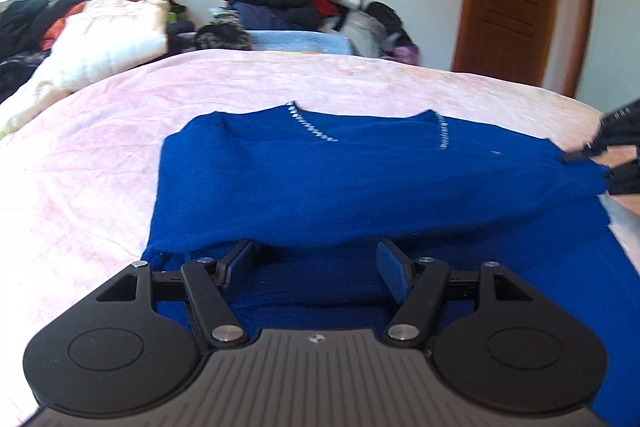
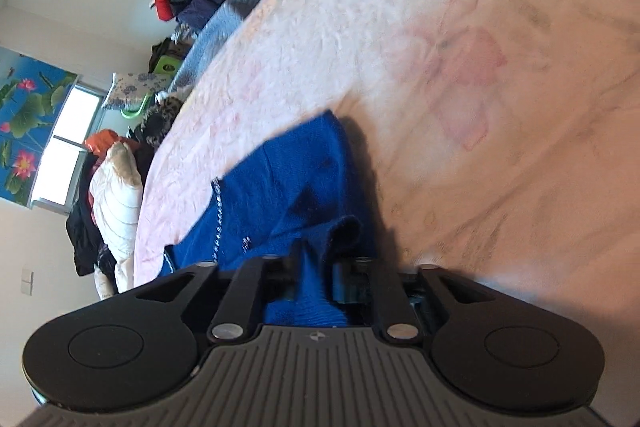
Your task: Fold small clothes
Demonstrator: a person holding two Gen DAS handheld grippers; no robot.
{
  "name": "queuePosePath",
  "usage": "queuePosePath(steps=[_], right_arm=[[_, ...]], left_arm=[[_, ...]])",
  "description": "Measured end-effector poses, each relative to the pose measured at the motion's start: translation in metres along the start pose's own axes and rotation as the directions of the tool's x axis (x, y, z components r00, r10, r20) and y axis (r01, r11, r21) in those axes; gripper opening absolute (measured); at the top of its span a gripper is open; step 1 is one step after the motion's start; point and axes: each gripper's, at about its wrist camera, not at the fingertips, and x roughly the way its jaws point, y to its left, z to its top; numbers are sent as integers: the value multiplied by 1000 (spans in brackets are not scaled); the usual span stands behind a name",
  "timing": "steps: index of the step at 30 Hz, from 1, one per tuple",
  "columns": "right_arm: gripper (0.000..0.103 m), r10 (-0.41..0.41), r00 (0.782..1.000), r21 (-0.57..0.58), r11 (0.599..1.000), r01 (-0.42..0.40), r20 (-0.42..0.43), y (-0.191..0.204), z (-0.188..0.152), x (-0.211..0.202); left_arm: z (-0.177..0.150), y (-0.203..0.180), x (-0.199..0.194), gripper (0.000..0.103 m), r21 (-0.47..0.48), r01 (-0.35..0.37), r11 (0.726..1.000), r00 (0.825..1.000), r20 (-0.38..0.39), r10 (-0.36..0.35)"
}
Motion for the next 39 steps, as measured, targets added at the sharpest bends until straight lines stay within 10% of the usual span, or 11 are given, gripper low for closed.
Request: queuePosePath(steps=[5,9,13,22,29,33,39], right_arm=[[48,-9,985,-200,979,43,170,35,-6,-34],[68,44,999,-309,950,-41,0,63,-19,-5],[64,-39,995,-296,955,10,-93,54,-30,31],[54,26,999,-384,923,-31,-19,42,-48,18],[88,1,1000,-471,882,-2,-3,62,-90,-10],[86,30,1000,-479,877,-24,4,42,-101,-11],[88,97,992,-358,926,-119,-79,42,-115,-57]], left_arm=[[21,3,-13,82,-57,-16,998,996,87,21],[34,-3,20,84,-62,-87,994,994,53,90],[27,-8,60,85,0,-136,991,986,-96,136],[23,-3,72,99,-15,-143,990,985,-96,141],[13,0,18,98,-105,-109,988,992,-77,101],[-14,-5,13,100,15,-155,988,983,-92,156],[-27,23,-65,98,-140,-175,975,984,-53,169]])
